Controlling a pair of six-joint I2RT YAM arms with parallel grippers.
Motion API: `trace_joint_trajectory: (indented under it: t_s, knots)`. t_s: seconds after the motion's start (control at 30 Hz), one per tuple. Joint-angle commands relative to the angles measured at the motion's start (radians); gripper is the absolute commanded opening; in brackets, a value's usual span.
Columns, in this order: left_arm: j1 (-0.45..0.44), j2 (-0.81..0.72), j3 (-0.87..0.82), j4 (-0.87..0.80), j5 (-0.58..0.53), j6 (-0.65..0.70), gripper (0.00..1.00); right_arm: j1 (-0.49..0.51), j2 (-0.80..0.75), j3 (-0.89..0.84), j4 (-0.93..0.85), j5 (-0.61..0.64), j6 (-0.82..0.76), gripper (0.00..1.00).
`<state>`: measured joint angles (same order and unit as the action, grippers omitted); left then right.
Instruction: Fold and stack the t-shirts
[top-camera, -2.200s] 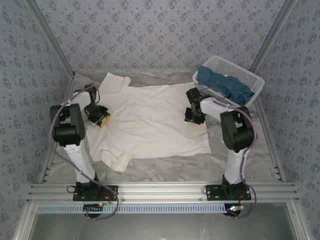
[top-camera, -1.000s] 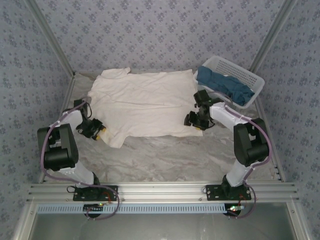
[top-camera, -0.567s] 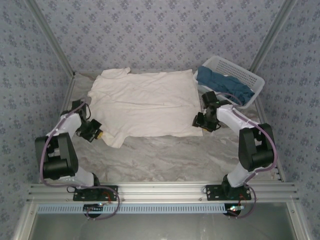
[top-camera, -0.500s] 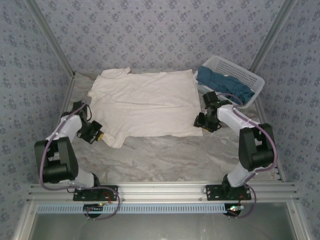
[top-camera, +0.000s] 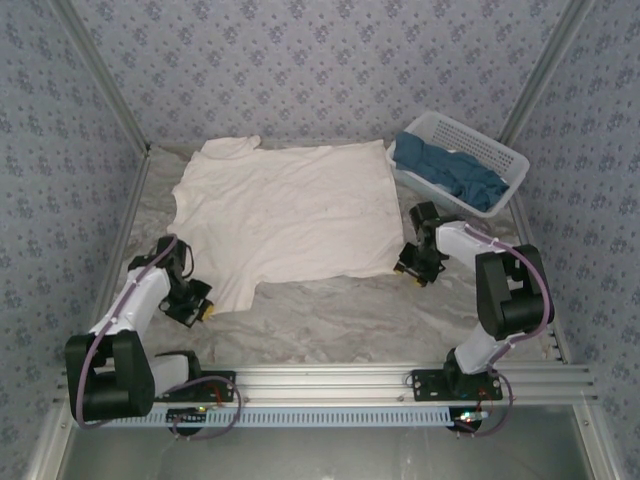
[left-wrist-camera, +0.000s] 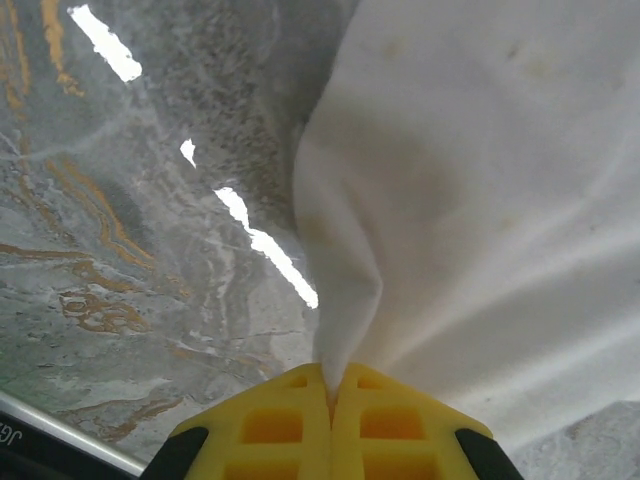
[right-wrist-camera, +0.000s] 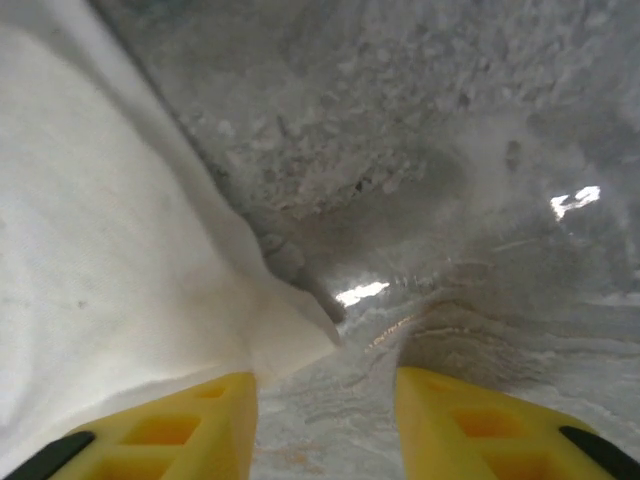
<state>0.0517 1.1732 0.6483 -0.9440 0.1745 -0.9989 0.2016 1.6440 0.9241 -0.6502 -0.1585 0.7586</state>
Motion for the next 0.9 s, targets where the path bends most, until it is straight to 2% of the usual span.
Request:
trace_joint_trajectory:
  t_s: [0.0, 0.27, 0.5, 0.63, 0.73, 0.87]
  knots:
    - [-0.003, -0.013, -0.009, -0.041, -0.023, -0.019, 0.00, -0.017, 0.022, -0.003, 0.083, -0.037, 0.070, 0.38]
    - [-0.003, -0.033, -0.017, -0.053, -0.040, -0.006, 0.00, -0.028, -0.010, -0.018, 0.115, -0.013, 0.058, 0.20]
    - [-0.004, -0.039, -0.003, -0.059, -0.050, -0.003, 0.00, -0.023, -0.027, -0.005, 0.091, 0.001, 0.041, 0.30]
    - [-0.003, -0.037, -0.001, -0.046, -0.045, -0.007, 0.00, -0.024, -0.011, -0.030, 0.105, -0.014, 0.050, 0.31]
    - [-0.003, -0.035, 0.001, -0.043, -0.045, -0.004, 0.00, -0.021, 0.004, -0.026, 0.126, 0.001, 0.050, 0.27]
    - [-0.003, -0.035, 0.001, -0.039, -0.047, -0.005, 0.00, -0.017, 0.021, -0.012, 0.144, 0.011, 0.052, 0.14]
